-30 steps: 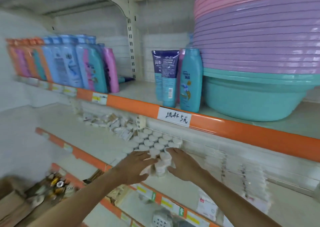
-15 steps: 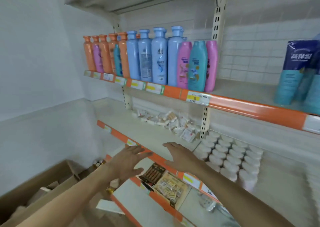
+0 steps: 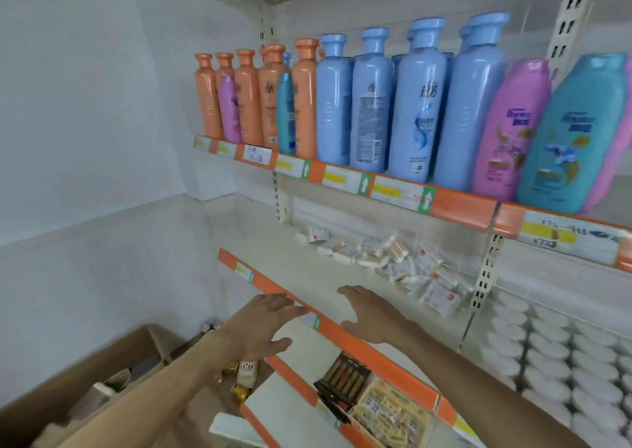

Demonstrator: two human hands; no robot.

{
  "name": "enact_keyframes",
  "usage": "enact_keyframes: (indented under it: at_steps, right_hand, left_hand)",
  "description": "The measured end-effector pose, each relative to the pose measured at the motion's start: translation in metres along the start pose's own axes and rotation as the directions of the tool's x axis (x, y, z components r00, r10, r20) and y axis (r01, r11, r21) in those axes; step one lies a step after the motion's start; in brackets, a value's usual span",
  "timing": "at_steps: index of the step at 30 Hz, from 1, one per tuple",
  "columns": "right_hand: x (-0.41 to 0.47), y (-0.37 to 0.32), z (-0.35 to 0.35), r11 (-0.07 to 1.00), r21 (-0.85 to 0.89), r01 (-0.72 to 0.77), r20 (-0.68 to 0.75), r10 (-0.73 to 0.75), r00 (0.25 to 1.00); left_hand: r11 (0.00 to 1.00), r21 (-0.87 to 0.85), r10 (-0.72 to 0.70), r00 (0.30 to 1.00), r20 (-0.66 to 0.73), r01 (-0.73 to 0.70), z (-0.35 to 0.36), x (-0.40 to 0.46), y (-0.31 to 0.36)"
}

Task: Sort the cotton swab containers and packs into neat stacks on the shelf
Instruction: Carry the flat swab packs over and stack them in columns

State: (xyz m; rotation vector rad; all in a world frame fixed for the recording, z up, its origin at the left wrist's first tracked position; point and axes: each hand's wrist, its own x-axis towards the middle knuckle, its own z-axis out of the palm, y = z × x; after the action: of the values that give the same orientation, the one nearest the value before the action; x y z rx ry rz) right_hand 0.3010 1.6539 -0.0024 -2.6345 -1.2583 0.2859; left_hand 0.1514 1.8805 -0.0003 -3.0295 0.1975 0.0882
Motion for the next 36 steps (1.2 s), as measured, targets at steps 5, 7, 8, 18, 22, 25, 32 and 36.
enact_keyframes:
  at_steps: [5, 7, 8, 18, 22, 25, 32, 36]
  right_hand:
    - [0.105, -0.017, 0.009, 0.997, 0.052, 0.062, -0.009, -0.061, 0.998]
    - [0.145, -0.02, 0.009, 0.993, 0.083, 0.079, -0.012, -0.079, 0.997]
    - [0.164, -0.022, 0.008, 0.991, 0.101, 0.083, -0.017, -0.081, 0.997]
    - [0.302, -0.007, 0.023, 0.994, 0.108, -0.02, 0.016, 0.018, 1.0]
    - [0.336, 0.017, 0.029, 0.991, 0.041, -0.125, -0.017, 0.126, 0.992]
    - [0.356, 0.046, 0.031, 0.966, 0.001, -0.26, -0.048, 0.26, 0.964]
    - [0.387, 0.074, 0.033, 0.828, -0.03, -0.56, -0.055, 0.558, 0.828]
    - [0.389, 0.059, 0.041, 0.788, -0.019, -0.615, -0.118, 0.61, 0.784]
  left_hand:
    - [0.998, 0.023, -0.054, 0.998, 0.021, 0.053, 0.005, 0.023, -0.091]
    - [0.997, 0.035, -0.077, 0.996, 0.048, 0.075, 0.001, 0.029, -0.125]
    - [0.996, 0.037, -0.081, 0.995, 0.059, 0.079, 0.0, 0.034, -0.141]
    - [0.997, -0.021, -0.066, 0.994, 0.082, 0.068, 0.009, 0.108, -0.25]
    - [0.998, -0.06, 0.025, 0.995, 0.092, -0.019, 0.022, 0.157, -0.283]
    - [0.989, -0.09, 0.12, 0.991, 0.067, -0.114, 0.034, 0.199, -0.304]
    - [0.949, -0.055, 0.311, 0.95, 0.02, -0.31, 0.051, 0.288, -0.353]
    - [0.905, -0.107, 0.404, 0.91, -0.089, -0.412, 0.072, 0.337, -0.342]
